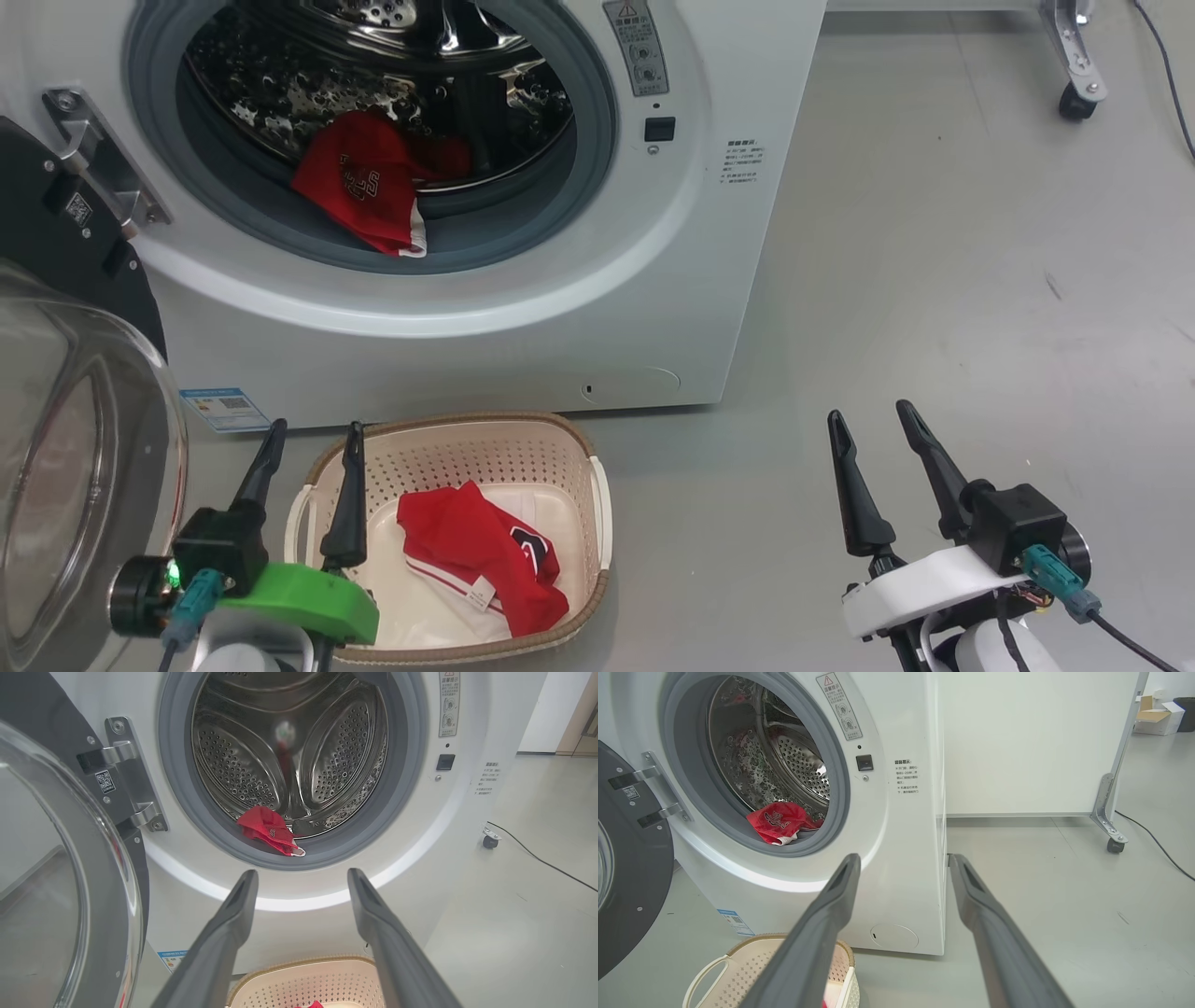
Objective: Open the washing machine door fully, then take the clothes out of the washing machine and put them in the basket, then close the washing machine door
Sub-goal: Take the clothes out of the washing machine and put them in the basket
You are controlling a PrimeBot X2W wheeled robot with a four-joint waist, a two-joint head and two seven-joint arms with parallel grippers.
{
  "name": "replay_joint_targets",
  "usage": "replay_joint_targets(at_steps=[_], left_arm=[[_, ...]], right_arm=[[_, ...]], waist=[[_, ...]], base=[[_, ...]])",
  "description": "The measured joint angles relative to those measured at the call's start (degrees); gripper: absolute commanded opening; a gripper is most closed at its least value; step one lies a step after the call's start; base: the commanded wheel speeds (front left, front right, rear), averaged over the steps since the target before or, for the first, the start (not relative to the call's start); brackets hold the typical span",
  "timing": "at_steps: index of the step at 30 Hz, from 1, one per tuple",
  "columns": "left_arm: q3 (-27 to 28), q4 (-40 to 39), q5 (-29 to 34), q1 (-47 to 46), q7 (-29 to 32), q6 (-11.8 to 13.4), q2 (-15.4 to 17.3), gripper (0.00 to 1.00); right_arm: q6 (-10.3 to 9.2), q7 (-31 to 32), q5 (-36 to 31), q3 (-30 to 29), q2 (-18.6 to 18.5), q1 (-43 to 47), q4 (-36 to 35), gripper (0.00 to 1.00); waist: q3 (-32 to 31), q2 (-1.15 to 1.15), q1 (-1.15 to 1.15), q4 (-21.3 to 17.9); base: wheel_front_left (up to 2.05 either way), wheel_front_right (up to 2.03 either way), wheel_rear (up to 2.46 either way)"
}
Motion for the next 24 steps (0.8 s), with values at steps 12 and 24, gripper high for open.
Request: replay_joint_targets(at_steps=[12, 24], left_arm=[[-1.2, -3.8, 0.9, 6.7, 0.0, 0.9, 0.0, 1.0], [-1.6, -6.4, 1.0, 8.5, 0.0, 1.4, 0.0, 1.0]], right_arm=[[-0.57, 0.0, -0.1, 0.3, 0.1, 3.5, -0.4, 1.0], [-0.62, 0.0, -0.2, 0.3, 0.1, 4.4, -1.0, 1.0]], waist=[[-3.4, 0.0, 0.0, -0.4], [-3.6, 0.0, 0.0, -0.6]], base=[[0.0, 0.0, 0.0], [0.0, 0.0, 0.0]])
